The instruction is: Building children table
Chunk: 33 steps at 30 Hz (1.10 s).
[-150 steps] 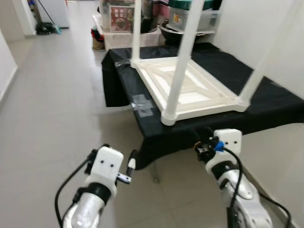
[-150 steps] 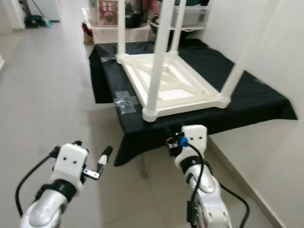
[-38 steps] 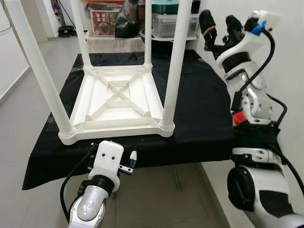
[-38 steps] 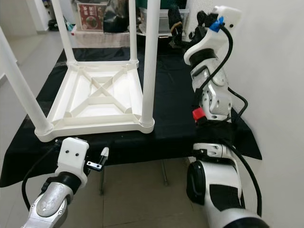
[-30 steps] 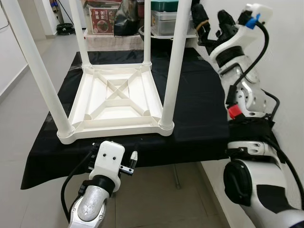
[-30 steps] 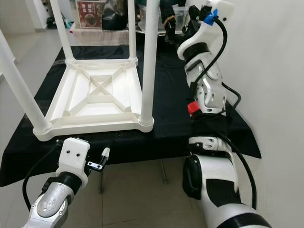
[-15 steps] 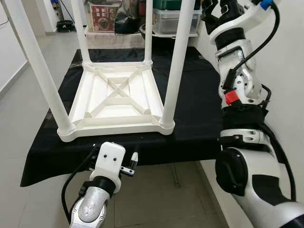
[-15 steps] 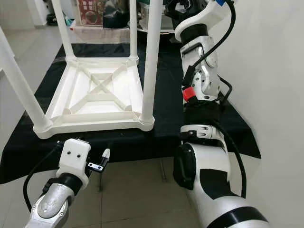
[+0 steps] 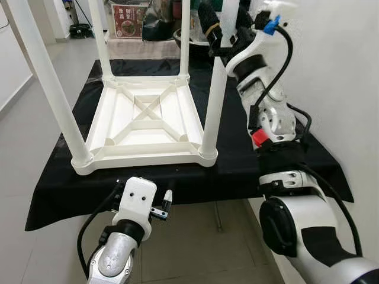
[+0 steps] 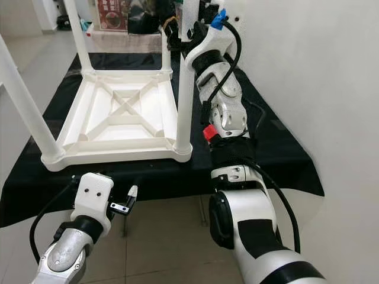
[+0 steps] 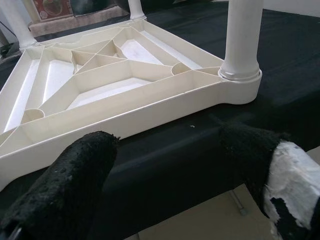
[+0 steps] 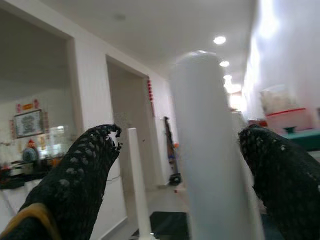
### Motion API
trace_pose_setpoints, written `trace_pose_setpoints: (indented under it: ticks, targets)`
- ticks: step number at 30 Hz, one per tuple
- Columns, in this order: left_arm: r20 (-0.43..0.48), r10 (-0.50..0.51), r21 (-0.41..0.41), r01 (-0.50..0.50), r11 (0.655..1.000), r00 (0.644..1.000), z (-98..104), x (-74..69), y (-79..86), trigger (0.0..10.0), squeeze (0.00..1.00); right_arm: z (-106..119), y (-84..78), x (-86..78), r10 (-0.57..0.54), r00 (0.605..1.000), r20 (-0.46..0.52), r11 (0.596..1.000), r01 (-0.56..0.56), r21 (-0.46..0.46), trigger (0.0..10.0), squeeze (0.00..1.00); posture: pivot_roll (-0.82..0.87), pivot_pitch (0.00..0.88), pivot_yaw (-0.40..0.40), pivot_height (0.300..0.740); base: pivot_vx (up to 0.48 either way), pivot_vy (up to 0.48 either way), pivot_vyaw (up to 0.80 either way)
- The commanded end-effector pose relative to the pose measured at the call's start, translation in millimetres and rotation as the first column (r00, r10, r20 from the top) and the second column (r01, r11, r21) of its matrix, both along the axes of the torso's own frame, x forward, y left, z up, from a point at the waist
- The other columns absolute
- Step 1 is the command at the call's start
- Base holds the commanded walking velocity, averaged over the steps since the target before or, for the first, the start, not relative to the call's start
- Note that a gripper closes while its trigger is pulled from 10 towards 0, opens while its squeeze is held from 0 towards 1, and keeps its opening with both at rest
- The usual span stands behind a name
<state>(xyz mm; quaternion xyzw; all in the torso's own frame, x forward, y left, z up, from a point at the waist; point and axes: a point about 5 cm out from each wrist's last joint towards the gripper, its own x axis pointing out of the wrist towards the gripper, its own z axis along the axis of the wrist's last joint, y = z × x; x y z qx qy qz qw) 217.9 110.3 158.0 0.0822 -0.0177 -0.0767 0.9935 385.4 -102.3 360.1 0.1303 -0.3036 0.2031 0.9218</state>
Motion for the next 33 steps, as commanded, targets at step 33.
trace_pose_setpoints:
  ticks: [33]
  targets:
    - [-0.018,-0.002,-0.010,0.002,1.000,1.000,2.2,-10.8,-4.8,10.0,0.00,-67.9,-4.0,28.3,-0.182,0.923,-0.338,0.978,0.135,-0.157,10.0,0.00,0.09,0.134,-0.081,0.740,0.000,0.000,0.00]
